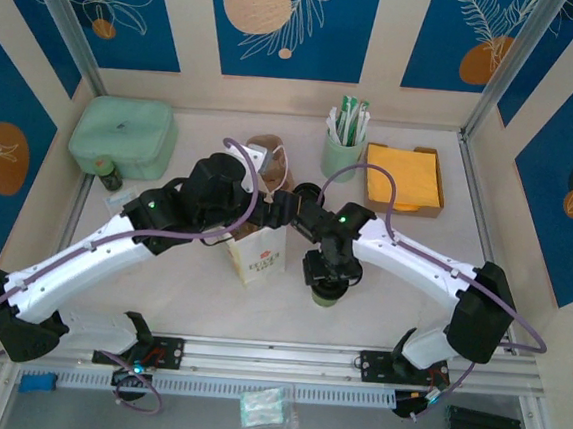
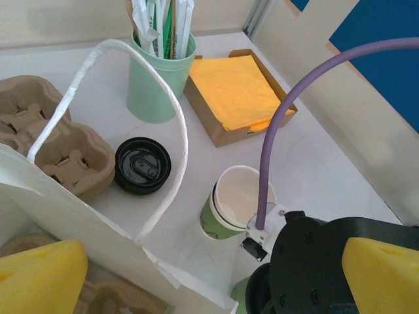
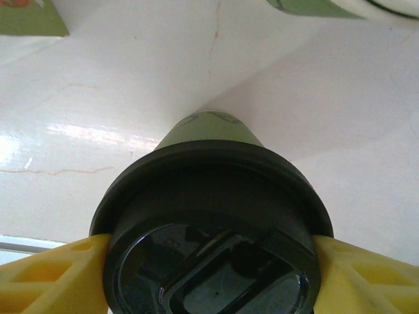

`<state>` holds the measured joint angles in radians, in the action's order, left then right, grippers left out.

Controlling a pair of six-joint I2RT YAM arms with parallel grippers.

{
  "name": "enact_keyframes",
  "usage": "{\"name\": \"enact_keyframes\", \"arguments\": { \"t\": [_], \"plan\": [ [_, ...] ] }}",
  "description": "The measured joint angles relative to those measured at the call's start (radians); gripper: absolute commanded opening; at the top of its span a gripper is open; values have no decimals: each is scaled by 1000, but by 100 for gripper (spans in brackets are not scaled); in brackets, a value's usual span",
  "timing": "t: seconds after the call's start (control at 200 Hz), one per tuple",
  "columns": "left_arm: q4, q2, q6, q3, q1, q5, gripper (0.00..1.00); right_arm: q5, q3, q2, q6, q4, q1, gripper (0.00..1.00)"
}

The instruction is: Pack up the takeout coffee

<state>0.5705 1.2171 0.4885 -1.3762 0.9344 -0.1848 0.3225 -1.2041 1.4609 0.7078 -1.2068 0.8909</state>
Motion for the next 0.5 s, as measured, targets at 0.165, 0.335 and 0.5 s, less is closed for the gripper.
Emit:
{"name": "enact_keyframes", "arguments": {
  "t": [0.165, 0.335, 0.5],
  "plan": [
    [42, 0, -13, -40, 0, -15, 99, 3, -55, -60, 1, -67, 0, 68],
    [103, -6, -31, -53, -11, -54, 99, 3, -181, -134, -1, -114, -11, 68],
    [173, -40, -46, -54, -61, -84, 99, 3, -311, -161, -10, -165, -29, 68]
  ]
}}
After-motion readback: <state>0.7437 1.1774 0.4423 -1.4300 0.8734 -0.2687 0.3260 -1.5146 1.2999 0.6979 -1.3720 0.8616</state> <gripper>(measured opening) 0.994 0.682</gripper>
